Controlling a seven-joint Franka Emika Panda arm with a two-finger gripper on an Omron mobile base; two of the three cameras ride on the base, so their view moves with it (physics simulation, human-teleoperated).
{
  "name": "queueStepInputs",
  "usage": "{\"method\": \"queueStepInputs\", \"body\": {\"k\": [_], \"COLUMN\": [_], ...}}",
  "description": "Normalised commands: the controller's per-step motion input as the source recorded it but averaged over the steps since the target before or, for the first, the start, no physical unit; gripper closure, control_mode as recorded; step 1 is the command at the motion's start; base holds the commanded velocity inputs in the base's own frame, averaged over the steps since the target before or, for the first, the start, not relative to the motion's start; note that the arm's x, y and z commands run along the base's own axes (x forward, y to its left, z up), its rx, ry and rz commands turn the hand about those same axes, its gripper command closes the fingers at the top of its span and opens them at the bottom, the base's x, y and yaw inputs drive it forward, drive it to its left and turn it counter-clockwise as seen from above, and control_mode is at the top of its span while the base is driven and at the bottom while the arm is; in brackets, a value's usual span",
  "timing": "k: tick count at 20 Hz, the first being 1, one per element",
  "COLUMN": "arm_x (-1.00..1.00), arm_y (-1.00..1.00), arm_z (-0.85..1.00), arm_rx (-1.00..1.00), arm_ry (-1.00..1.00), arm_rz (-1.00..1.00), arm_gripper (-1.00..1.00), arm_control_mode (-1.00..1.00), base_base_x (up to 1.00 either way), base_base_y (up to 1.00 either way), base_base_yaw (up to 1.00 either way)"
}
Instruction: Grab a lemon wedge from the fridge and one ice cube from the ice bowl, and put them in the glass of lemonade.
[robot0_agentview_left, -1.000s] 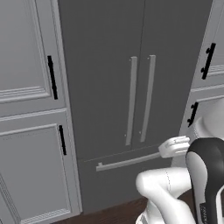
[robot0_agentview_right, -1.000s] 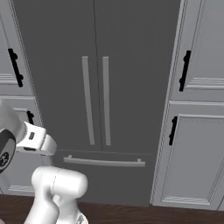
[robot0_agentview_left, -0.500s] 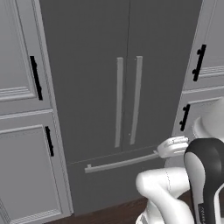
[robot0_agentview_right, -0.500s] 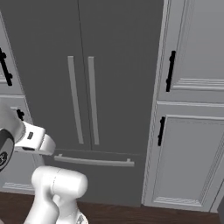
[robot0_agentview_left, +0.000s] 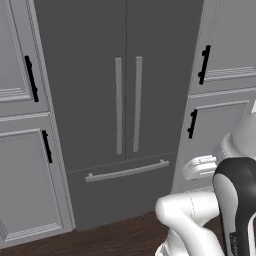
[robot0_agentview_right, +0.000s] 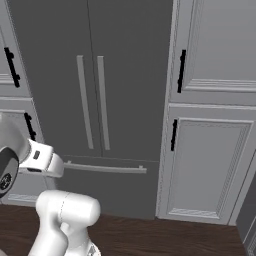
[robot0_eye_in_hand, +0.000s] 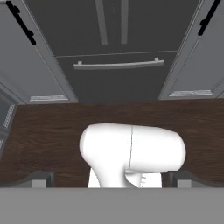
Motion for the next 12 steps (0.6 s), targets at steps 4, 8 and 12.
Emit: {"method": "queueStepInputs", "body": {"k": [4,8,12], "arm_x": [0.0,0.0,0.0], "arm_y": [0.0,0.0,0.0], "arm_z": [0.0,0.0,0.07], "arm_rx": [0.0,0.0,0.0], "arm_ry": [0.0,0.0,-0.04], "arm_rz": [0.0,0.0,0.0], "arm_gripper": [-1.0,-1.0,-1.0], "arm_control_mode": [1.0,1.0,-1.0], "base_base_x": [-0.19,0.0,0.0], "base_base_y": [-0.03,0.0,0.0], "base_base_yaw": [0.05,0.0,0.0]}}
